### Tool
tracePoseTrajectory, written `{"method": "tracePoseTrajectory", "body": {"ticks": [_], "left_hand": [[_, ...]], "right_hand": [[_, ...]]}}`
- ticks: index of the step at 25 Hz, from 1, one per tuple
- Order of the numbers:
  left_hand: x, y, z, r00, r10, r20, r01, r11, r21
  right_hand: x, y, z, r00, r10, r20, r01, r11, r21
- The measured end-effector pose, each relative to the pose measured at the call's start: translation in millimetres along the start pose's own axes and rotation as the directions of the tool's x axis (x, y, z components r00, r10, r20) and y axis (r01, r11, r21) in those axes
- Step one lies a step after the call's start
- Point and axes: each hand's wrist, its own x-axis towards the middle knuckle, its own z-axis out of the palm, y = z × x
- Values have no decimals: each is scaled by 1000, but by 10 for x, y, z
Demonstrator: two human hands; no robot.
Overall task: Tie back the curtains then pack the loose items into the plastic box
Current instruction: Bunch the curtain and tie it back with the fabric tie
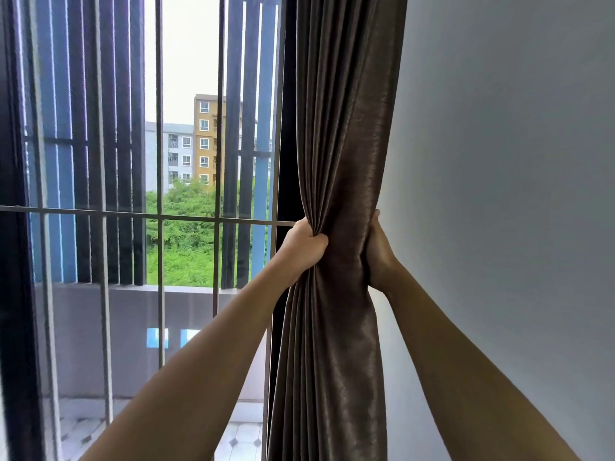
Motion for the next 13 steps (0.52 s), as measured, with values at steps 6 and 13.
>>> {"method": "tracePoseTrajectory", "body": {"ticks": [6,13], "left_hand": [[6,17,-4,999,44,27,-49,967,252],[16,16,-79,999,21,30,-31,914,405]], "right_hand": [[3,-26,-29,999,29,-17,-29,1000,-8],[-6,11,-24,1000,9,-4,-9,998,-58]]}}
